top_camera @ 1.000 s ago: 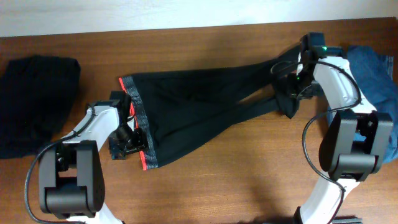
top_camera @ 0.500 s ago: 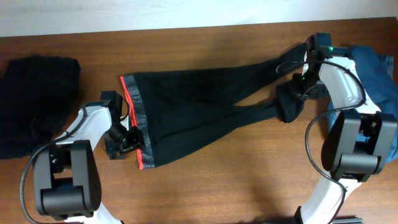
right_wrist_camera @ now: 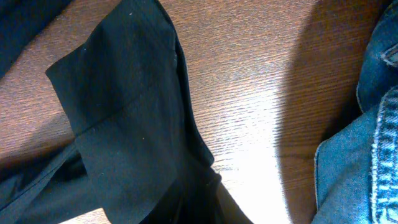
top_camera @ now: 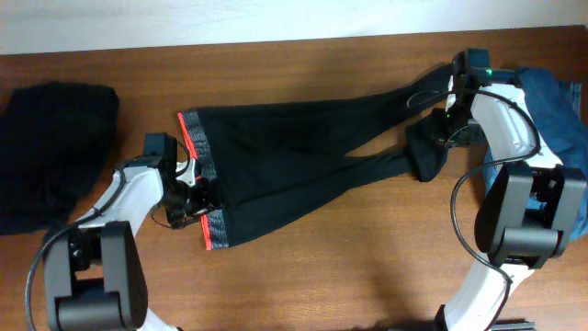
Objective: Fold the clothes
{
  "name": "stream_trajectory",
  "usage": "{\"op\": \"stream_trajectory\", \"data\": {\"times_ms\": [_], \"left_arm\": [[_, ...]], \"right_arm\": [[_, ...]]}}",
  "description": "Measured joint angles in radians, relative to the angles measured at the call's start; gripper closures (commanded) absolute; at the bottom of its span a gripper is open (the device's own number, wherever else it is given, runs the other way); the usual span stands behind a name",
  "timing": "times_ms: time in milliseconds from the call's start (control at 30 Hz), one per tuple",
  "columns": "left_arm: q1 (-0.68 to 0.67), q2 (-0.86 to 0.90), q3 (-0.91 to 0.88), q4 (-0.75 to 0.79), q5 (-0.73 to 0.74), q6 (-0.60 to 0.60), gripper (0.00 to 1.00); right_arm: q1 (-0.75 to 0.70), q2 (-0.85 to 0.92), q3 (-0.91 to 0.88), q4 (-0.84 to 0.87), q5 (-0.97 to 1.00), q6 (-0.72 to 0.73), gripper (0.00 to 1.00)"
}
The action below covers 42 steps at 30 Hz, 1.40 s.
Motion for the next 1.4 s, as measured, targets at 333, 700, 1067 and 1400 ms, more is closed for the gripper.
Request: {"op": "stream_trajectory", "data": {"times_ms": [333,700,1067,1400], "left_arm": [[0.008,-0.003,-0.057,0.082,0.070,0.018,0.76],[0.013,0.016,-0.073,0.073,0.106,0.023,1.00],[0.100,0.039,-0.035,-0.081,0.106,0.049,1.00],[0.193,0.039,0.018,-0.089,-0.033,0.078,1.00]], "right_arm": [[0.000,0.000,0.001,-0.002,-0.005,0.000,0.84],[0.000,0.000,0.001,-0.008,-0.005,0.000,0.84],[0.000,0.000,0.001,-0.013,-0.004,0.000,0.84],[0.000,0.000,0.001,-0.014,-0.068,-0.048,0.84]]}}
